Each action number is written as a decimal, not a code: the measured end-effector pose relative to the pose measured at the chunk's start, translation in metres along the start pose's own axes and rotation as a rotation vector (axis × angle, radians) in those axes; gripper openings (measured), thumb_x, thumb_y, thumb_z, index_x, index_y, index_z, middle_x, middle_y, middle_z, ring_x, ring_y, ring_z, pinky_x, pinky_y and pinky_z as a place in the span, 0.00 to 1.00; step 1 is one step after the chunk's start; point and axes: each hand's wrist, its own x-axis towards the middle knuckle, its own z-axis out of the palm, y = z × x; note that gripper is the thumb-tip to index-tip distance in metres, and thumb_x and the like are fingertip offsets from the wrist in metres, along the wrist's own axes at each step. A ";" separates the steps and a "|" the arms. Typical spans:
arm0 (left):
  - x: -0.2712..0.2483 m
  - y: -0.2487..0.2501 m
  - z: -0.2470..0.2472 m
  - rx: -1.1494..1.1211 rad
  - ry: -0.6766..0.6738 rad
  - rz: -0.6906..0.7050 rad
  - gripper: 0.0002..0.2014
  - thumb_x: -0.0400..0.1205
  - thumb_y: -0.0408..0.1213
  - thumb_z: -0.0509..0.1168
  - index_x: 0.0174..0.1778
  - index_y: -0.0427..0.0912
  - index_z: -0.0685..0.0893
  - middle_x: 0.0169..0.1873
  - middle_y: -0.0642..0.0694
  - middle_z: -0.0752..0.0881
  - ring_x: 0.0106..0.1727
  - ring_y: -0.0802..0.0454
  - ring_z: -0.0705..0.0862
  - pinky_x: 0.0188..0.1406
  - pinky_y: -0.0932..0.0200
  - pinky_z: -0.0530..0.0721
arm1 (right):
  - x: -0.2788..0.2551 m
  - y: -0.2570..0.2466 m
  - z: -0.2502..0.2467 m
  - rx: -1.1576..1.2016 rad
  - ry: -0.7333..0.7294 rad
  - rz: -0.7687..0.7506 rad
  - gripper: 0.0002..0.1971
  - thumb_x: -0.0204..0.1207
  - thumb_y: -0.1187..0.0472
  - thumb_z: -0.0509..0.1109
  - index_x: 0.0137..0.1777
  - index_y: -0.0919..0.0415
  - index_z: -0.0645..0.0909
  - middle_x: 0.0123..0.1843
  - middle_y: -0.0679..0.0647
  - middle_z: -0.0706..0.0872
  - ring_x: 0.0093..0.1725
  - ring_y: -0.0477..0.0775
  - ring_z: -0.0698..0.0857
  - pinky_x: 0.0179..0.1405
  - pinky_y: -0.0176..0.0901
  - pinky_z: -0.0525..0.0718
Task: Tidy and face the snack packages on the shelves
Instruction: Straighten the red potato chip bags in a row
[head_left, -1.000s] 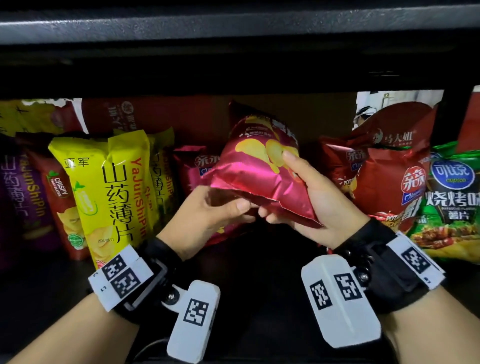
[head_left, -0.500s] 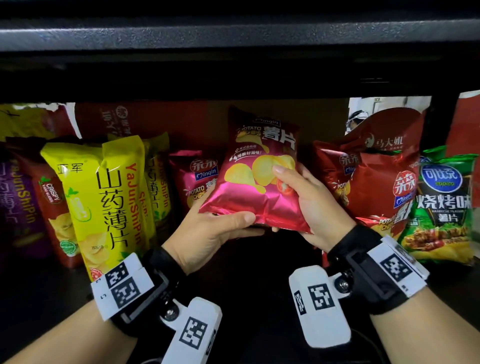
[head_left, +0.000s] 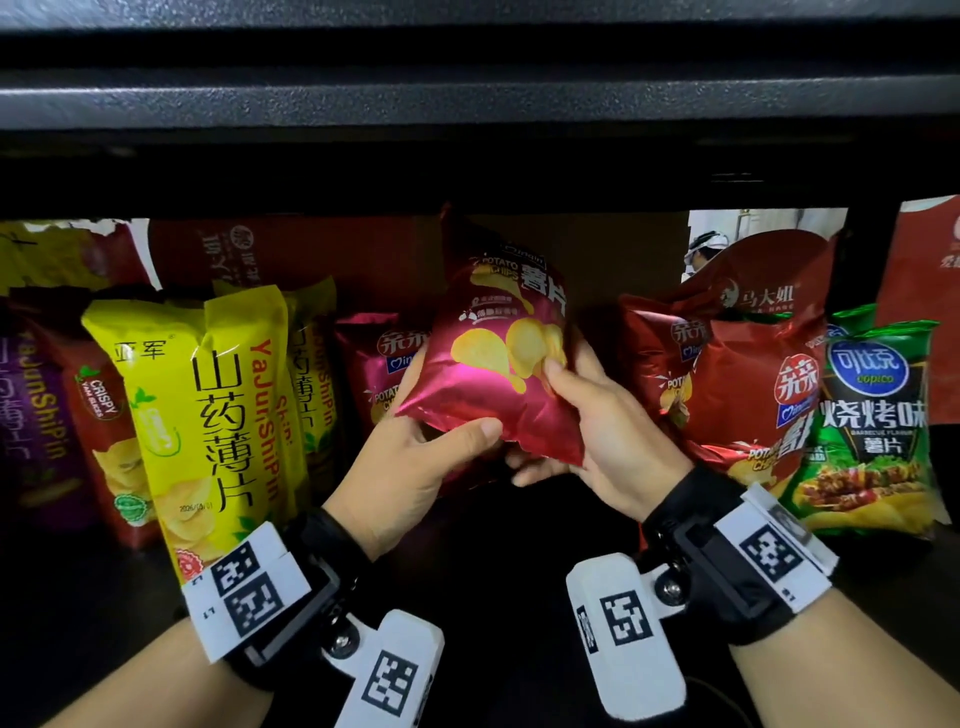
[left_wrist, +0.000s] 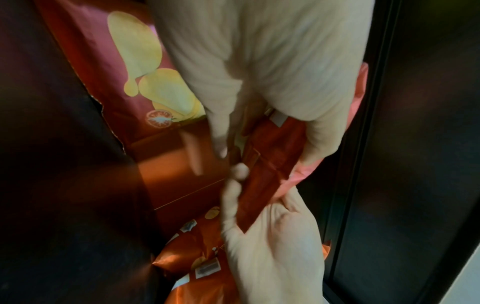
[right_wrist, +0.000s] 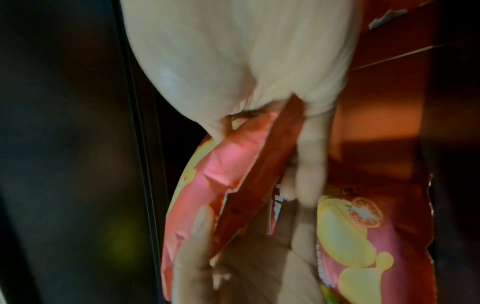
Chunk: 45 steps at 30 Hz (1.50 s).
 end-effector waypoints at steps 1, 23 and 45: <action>0.000 0.000 0.000 -0.019 0.006 -0.003 0.35 0.77 0.33 0.72 0.82 0.40 0.68 0.64 0.41 0.88 0.66 0.42 0.87 0.70 0.41 0.84 | 0.001 0.001 0.000 -0.110 0.059 -0.049 0.30 0.87 0.53 0.62 0.81 0.27 0.53 0.69 0.54 0.85 0.54 0.62 0.91 0.45 0.62 0.91; 0.002 0.005 -0.002 0.129 -0.109 0.100 0.38 0.77 0.51 0.74 0.83 0.68 0.66 0.82 0.58 0.65 0.82 0.53 0.69 0.71 0.54 0.81 | -0.002 -0.011 -0.010 0.243 0.005 0.051 0.17 0.59 0.63 0.75 0.50 0.65 0.87 0.45 0.64 0.90 0.39 0.61 0.91 0.35 0.49 0.89; 0.006 -0.007 -0.006 0.071 0.040 0.031 0.37 0.69 0.42 0.83 0.72 0.53 0.74 0.62 0.51 0.89 0.63 0.54 0.89 0.58 0.57 0.88 | -0.001 0.003 -0.011 0.079 -0.094 -0.158 0.31 0.65 0.64 0.82 0.69 0.58 0.80 0.62 0.65 0.89 0.62 0.65 0.89 0.54 0.54 0.88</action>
